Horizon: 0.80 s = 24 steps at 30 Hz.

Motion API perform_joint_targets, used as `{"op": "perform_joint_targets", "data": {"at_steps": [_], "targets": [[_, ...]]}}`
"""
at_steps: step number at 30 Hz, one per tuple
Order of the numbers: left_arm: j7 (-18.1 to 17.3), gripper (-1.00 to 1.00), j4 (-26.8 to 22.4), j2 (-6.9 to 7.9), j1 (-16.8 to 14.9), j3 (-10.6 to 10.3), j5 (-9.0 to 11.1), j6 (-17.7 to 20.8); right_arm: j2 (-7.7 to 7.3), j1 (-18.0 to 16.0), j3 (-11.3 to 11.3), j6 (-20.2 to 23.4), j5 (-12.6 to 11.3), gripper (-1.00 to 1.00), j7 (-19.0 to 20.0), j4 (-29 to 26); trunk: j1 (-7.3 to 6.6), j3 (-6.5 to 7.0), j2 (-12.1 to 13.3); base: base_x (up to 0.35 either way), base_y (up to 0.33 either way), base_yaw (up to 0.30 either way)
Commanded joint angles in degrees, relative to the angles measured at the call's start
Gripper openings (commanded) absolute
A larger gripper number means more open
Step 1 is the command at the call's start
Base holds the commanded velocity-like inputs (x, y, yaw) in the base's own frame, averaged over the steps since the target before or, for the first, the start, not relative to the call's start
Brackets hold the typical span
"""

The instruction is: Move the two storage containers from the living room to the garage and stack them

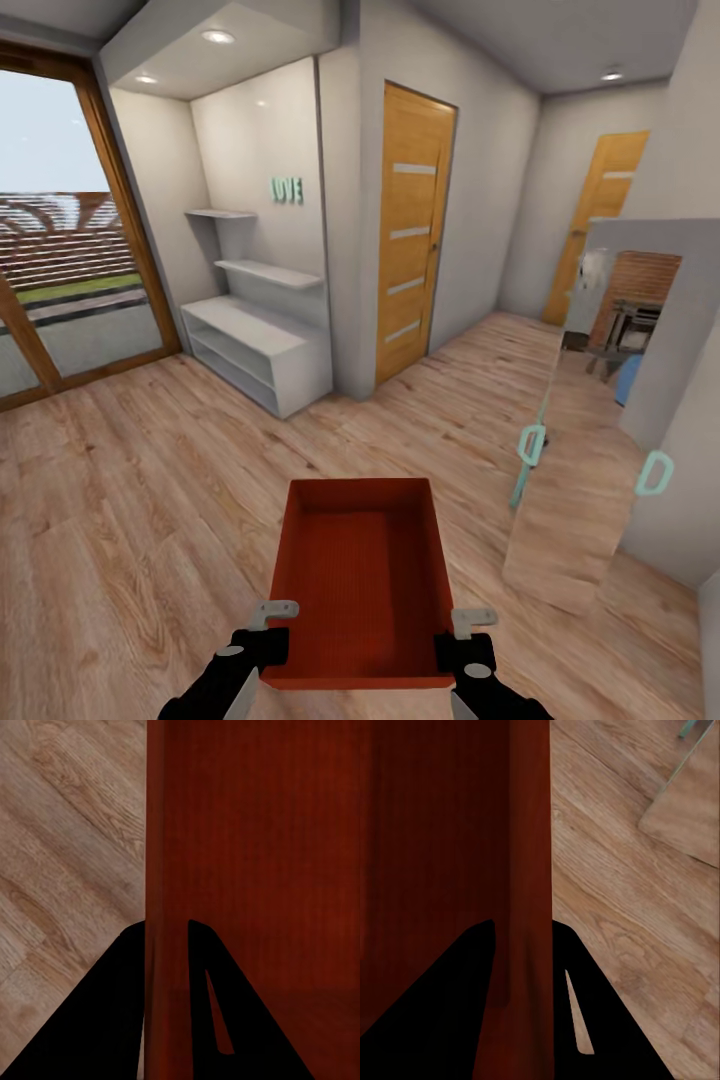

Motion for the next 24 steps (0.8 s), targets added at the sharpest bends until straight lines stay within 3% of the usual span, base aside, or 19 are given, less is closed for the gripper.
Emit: {"op": "perform_joint_targets", "data": {"at_steps": [1, 24], "targets": [[0.64, -1.0, -0.27, 0.2, 0.0, -0.42, -1.01, -0.53, -0.81, -0.08, -0.52, -0.47, -1.94, -1.0, -0.78, 0.3, 0.05, -0.09, -0.08, 0.323, 0.0, 0.0], [0.64, -1.0, -0.27, 0.2, 0.0, -0.42, -1.01, -0.52, -0.82, -0.09, -0.52, -0.47, -1.94, -1.0, -0.74, 0.3, 0.05, -0.09, -0.08, 0.323, 0.0, 0.0]]}}
